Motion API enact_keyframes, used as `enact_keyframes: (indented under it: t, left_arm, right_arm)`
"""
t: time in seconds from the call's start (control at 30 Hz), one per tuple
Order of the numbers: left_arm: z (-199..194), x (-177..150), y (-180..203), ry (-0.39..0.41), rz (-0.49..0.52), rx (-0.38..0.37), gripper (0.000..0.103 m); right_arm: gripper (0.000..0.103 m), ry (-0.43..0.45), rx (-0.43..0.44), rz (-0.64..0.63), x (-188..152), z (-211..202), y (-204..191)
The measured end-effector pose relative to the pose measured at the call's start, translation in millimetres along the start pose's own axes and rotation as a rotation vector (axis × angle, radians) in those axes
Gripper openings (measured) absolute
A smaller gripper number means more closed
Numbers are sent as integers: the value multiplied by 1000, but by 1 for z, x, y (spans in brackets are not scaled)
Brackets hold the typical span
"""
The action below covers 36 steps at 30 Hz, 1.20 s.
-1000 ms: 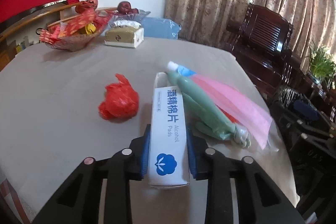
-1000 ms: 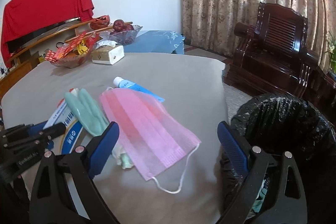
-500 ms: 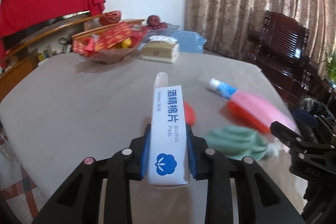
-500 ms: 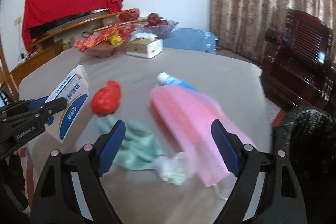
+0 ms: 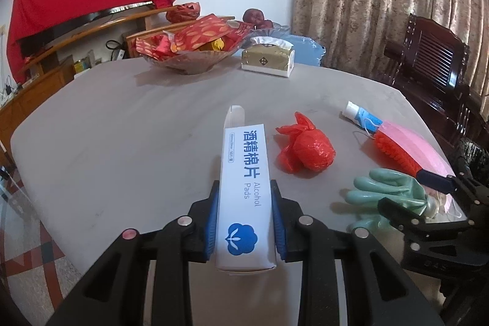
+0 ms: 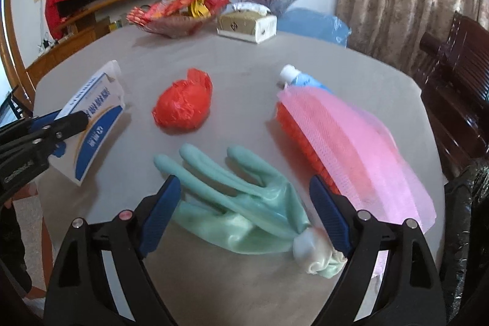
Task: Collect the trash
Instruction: 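Grasp the white alcohol pads box with the left tool while the right tool grasps the green glove, then carry the box and glove over the bin and open both tools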
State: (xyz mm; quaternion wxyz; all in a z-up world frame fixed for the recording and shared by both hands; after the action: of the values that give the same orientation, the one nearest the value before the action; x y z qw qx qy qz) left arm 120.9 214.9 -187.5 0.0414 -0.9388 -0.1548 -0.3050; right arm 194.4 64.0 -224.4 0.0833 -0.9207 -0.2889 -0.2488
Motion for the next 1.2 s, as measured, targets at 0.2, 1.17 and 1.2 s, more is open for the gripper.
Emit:
enact_keyframes:
  t: [0.2, 1.17, 1.2]
  left_arm:
    - [5, -2, 5, -10, 1, -11, 30]
    - [-34, 30, 48, 75, 46, -77, 30]
    - [-37, 33, 54, 83, 54, -84, 30]
  right_arm:
    - [78, -47, -4, -5, -3, 9, -1]
    - [24, 179, 66, 84, 31, -101, 28]
    - [24, 191, 56, 90, 31, -107, 32]
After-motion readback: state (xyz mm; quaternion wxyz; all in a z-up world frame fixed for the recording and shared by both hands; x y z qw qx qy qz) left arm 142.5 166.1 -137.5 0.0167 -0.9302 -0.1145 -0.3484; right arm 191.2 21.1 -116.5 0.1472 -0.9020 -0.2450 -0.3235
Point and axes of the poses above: each gripper's, at about its wrist camera, not at the fingertips, and z roughly the way its jaws point, y to its right, x to its top, the point moved 7 cm from there along z, roughly the way its jaws point, and after that the axes turned 13 degrees about -y, right-handed, at the moved point
